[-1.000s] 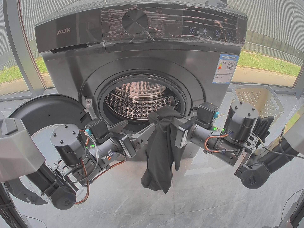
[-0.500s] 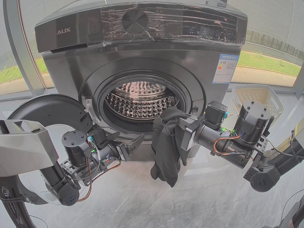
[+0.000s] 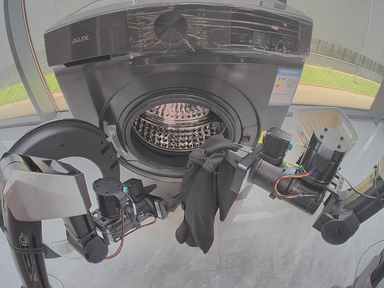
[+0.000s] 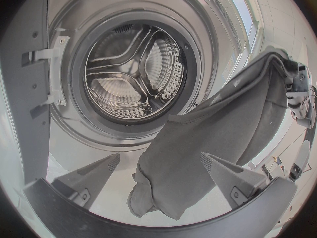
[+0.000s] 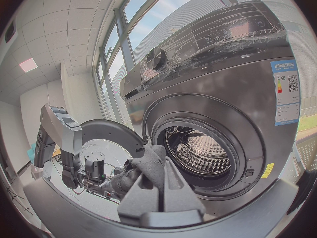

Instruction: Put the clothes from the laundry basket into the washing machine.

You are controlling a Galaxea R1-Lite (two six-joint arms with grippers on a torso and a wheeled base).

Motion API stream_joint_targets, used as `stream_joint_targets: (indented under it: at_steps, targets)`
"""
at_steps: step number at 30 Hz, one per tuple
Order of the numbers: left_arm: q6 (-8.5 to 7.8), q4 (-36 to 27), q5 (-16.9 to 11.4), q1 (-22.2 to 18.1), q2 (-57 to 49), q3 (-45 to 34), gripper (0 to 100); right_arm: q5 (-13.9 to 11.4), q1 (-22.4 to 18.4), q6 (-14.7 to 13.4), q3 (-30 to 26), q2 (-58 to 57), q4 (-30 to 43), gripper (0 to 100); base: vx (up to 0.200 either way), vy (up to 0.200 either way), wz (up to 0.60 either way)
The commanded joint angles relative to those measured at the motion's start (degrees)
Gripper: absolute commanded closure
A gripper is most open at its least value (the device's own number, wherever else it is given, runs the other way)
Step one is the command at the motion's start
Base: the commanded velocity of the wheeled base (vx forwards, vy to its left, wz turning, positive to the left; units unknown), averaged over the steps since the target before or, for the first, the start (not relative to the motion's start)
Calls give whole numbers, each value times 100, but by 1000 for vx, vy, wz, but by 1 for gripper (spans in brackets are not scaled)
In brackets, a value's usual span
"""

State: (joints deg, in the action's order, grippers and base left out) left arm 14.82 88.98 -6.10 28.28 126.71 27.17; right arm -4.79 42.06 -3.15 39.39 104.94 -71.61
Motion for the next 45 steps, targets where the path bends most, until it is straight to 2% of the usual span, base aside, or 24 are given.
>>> stream_joint_targets:
  at_steps: [1, 7, 10, 15, 20, 23, 29, 37, 38, 45]
  targets:
    - [-23, 41, 3, 11, 267, 130, 0, -4, 110, -2, 16, 27, -2, 100, 0, 0, 0]
    - [-67, 41, 47, 2, 504, 526, 0, -13, 189, -2, 16, 27, -2, 100, 0, 0, 0]
    - [-164, 41, 38, -7, 609, 649, 0, -13, 224, -2, -1, 18, -2, 100, 0, 0, 0]
    - [-199, 41, -67, 28, 688, 658, 0, -13, 224, -2, 8, 27, -2, 100, 0, 0, 0]
    - [-208, 41, -454, 11, 688, 667, 0, -13, 224, 7, 8, 36, -2, 100, 0, 0, 0]
    - [-234, 41, -533, 11, 697, 746, 0, -22, 224, 7, -1, 36, -2, 100, 0, 0, 0]
    - [-445, 32, -586, -51, 952, 1185, 0, -22, 250, -2, -10, 88, -11, 100, 0, 0, 0]
    - [-454, 32, -586, -33, 1102, 1440, 0, -22, 242, 7, -36, 97, -11, 100, 0, 0, 0]
    - [-463, 41, -577, -33, 1102, 1458, 100, -22, 242, 7, -36, 97, -11, 100, 0, 0, 0]
    - [-463, 41, -568, -51, 1084, 1519, 100, -22, 233, 7, -45, 141, -11, 100, 0, 0, 0]
